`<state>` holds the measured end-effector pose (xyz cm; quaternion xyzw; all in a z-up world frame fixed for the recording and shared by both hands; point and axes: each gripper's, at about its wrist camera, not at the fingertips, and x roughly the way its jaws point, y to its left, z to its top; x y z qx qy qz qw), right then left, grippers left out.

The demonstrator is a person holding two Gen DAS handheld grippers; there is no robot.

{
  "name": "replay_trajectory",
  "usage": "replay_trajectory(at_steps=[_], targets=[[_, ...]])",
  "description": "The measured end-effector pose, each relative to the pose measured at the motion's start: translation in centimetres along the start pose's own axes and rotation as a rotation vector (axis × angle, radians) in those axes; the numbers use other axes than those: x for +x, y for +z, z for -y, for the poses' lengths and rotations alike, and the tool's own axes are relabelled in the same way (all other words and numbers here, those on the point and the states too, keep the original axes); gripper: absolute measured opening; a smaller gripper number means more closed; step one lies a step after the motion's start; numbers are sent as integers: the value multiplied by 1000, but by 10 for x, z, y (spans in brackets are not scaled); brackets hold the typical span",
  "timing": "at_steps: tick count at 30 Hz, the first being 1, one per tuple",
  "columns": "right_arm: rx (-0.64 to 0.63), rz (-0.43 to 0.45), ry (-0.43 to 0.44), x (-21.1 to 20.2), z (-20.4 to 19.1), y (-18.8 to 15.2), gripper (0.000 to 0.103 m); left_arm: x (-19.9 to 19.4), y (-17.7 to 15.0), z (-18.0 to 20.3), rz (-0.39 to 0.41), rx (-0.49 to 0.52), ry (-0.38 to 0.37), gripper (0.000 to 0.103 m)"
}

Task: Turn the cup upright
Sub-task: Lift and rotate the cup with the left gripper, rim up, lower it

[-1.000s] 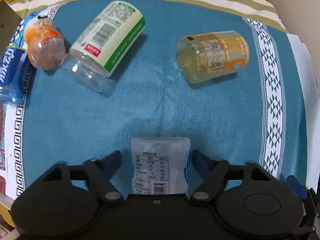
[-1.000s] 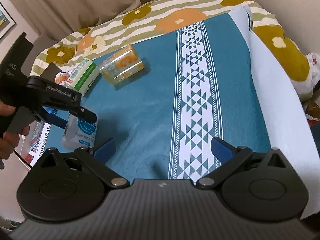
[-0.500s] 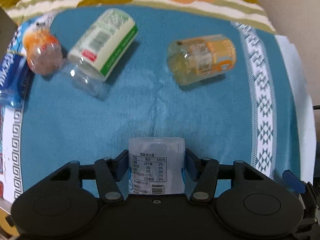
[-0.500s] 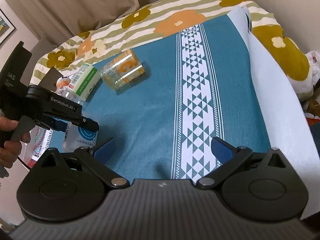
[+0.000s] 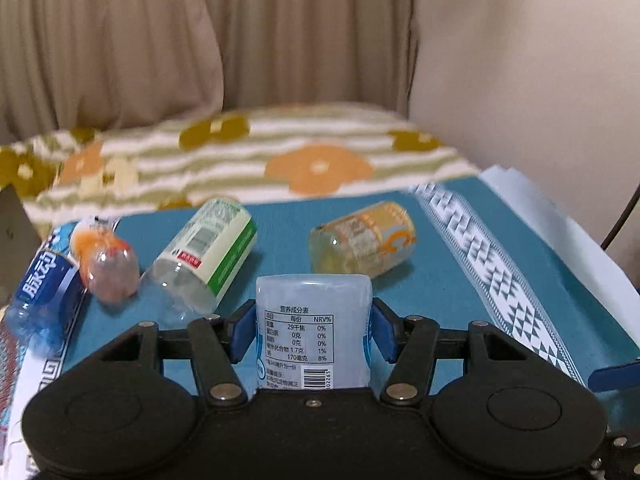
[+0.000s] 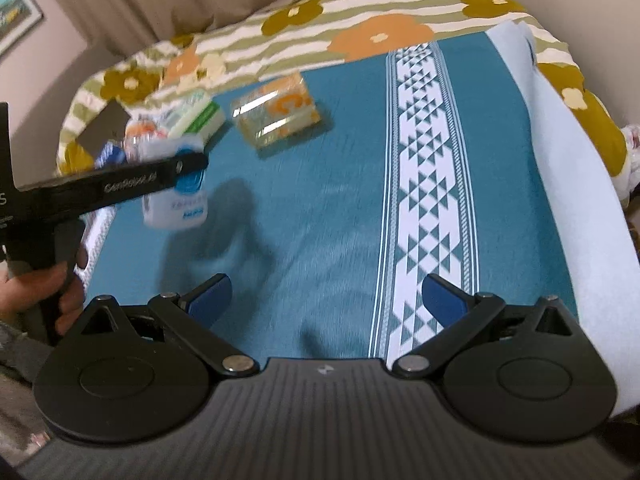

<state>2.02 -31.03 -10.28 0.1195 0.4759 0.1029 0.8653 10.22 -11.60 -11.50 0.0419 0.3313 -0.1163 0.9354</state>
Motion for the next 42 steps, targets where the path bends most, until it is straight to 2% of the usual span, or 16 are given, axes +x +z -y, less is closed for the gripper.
replay_trajectory(at_steps=[2,8,11,13,15,19,24,29,33,42], targets=[[-18,-15,-19,3,-6,-5,103,1,-8,0,39,9,-17,64],[-25,-16,-31,11,-19,-16,103,-2,-28,-3,64,-2,-31,65],[-31,-6,-31,11,-28,-20,103,-4,-33,-1,46,18,-25,65],[-42,-2,-31,11,-33,-21,103,-1,-35,-1,-15,12,-34,64],[-53,6,-39,8,-37,-23,103,-8,-39,-6,23,-32,-57,64],[-63,26,-49,2,-41,-25,103,-9,-36,-9,29,-37,-72,64],[-61,31,-52,0,-43,-27,103,-17,-28,-13,92,-38,-81,64],[-60,27,-47,1,-44,-29,103,-9,-25,-7,66,0,-89,64],[-70,28,-46,1,-45,-30,103,-9,-24,-7,60,-11,-100,64],[-68,34,-42,2,-42,-31,103,-6,-24,-6,143,16,-76,64]])
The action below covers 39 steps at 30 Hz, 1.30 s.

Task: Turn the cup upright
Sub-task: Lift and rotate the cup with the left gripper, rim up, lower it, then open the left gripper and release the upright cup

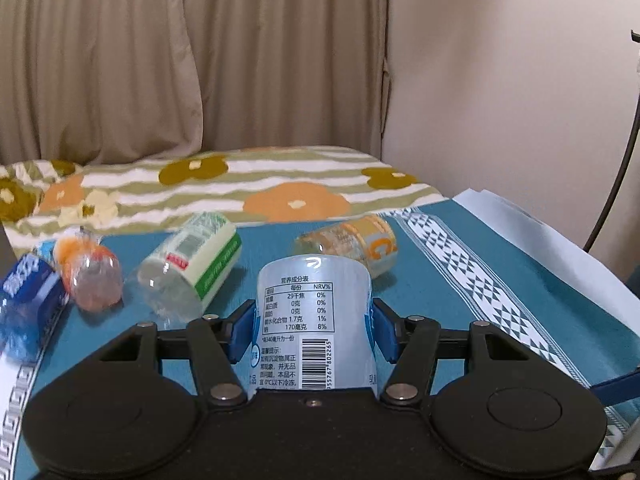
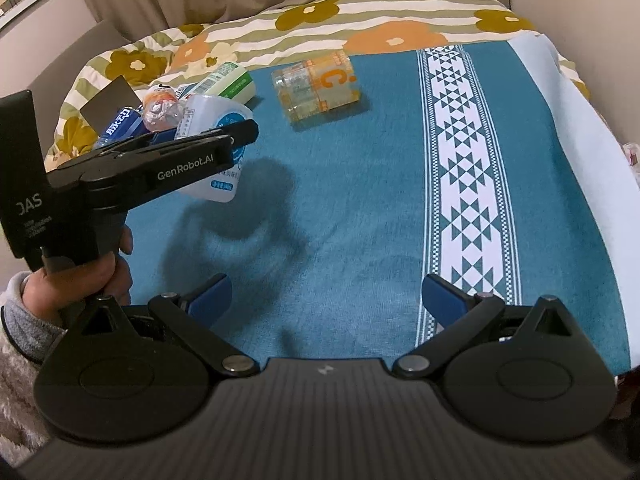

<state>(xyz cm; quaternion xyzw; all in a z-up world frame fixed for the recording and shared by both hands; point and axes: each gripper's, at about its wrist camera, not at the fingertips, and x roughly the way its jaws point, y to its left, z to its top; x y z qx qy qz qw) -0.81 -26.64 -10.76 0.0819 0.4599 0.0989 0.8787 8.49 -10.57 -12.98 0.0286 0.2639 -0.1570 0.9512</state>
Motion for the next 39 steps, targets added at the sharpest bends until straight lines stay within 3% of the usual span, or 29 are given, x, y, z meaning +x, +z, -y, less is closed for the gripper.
replay_trajectory(at_steps=[3,6,7,13,30,39], targets=[[10,1,-5,1,4,-1,103,-5,4,-3,84,24,-37,65],[20,0,-8,1,8,-3,103,-19,3,-2,201,70,-27,69],[22,-2,-9,2,9,-4,103,-20,3,-1,205,86,-27,70],[27,-6,1,6,8,-4,103,-4,-2,0,64,105,-47,67],[19,8,8,6,-1,1,103,-4,6,-4,39,67,-42,67],[28,42,-4,-10,-7,14,103,-39,27,-14,13,19,-5,69]])
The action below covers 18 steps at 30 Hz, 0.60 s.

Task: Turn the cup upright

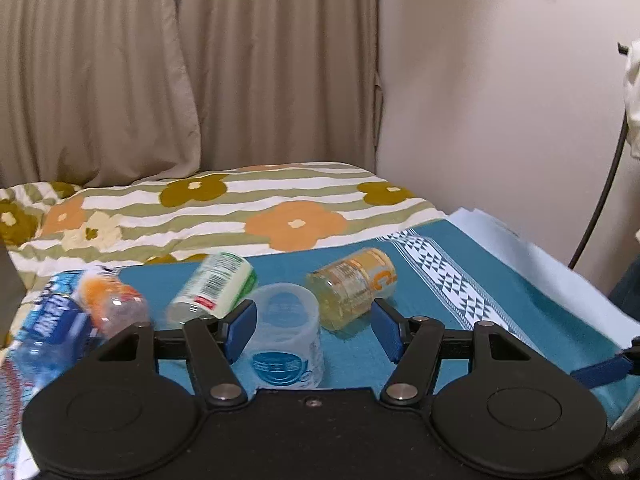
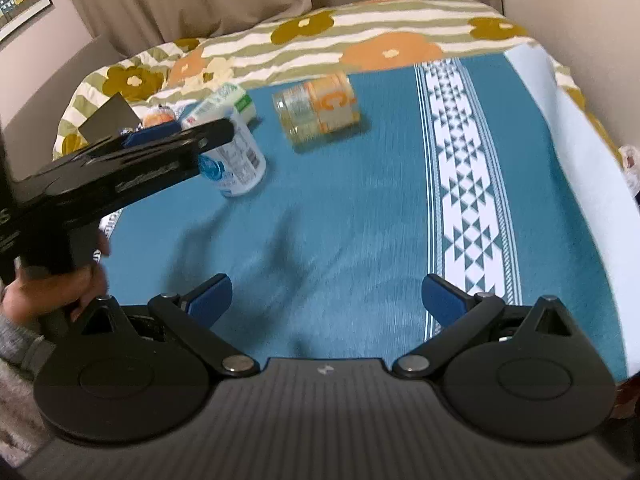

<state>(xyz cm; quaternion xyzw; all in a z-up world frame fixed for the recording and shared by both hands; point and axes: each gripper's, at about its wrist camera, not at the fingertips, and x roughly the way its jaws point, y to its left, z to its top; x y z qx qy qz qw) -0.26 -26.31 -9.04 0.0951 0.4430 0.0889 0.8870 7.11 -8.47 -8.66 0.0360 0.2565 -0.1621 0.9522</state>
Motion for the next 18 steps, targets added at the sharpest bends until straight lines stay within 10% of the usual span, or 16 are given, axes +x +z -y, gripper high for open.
replay_trajectory(at_steps=[9,18], targets=[[-37,81,-91,-42,-27,38,103,-73,39,-15,7,-42,68,98],[-65,152,-217,-80,-55,54,103,-109,51,-34,-123,-68,135,103]])
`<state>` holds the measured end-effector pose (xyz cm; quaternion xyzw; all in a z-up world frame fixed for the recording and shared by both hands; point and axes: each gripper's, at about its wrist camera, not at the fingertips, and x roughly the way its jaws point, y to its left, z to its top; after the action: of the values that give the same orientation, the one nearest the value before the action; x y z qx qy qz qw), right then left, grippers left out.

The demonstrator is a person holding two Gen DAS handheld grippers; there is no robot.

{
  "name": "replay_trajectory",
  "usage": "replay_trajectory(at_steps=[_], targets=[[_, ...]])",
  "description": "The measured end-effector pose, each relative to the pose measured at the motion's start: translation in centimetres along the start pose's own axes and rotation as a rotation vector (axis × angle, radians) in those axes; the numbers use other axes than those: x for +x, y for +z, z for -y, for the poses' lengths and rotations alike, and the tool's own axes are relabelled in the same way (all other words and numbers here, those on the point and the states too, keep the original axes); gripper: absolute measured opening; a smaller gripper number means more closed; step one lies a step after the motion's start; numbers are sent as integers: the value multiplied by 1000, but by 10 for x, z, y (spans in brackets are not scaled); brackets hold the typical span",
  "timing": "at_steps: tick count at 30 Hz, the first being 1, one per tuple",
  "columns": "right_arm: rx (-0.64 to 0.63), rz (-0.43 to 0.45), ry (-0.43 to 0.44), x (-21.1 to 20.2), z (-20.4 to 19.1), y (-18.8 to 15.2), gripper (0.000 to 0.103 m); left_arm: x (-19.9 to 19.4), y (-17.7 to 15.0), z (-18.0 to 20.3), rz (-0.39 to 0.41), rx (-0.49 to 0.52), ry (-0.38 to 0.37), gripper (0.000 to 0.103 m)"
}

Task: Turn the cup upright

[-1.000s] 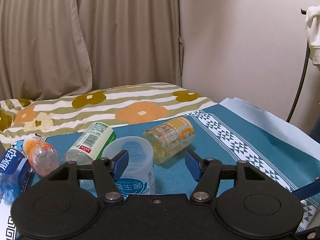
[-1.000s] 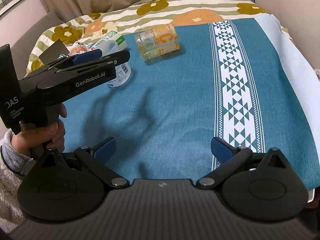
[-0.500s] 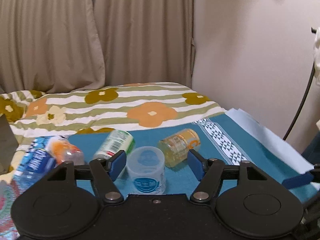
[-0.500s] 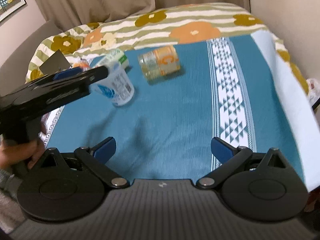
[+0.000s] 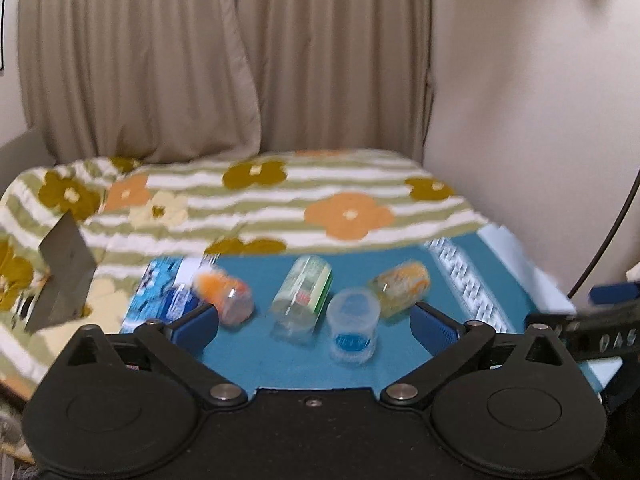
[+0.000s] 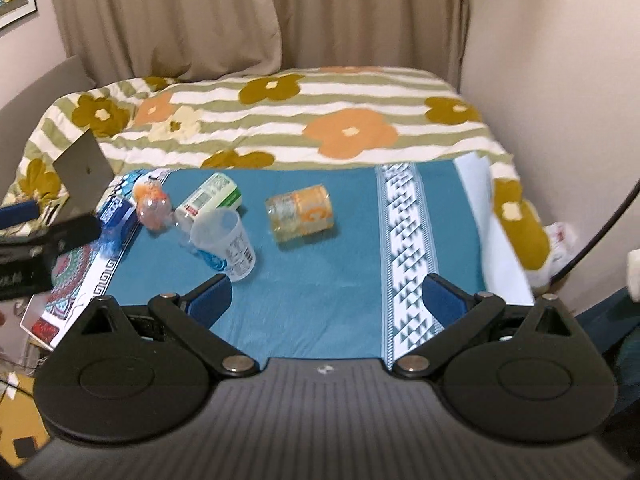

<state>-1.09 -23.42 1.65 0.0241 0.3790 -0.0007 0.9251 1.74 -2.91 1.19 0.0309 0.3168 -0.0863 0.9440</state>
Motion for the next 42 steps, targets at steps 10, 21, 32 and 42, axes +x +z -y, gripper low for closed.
replay_trajectory(at_steps=[10,21,32,42], targets=[[-15,-7,-66,-10,-14,-4,103,-2,-22,-22,-156,-86,35,103],[-16,-10,-73,-11,-20,-10,103,-9,-19,-27,-135,-78,43,103],[-18,-11,-75,-12,-25,-12,103,-7,-19,-27,-133,-71,51,103],[-8,-20,-81,-12,-27,-11,103,1,-16,-27,-153,-39,92,103]])
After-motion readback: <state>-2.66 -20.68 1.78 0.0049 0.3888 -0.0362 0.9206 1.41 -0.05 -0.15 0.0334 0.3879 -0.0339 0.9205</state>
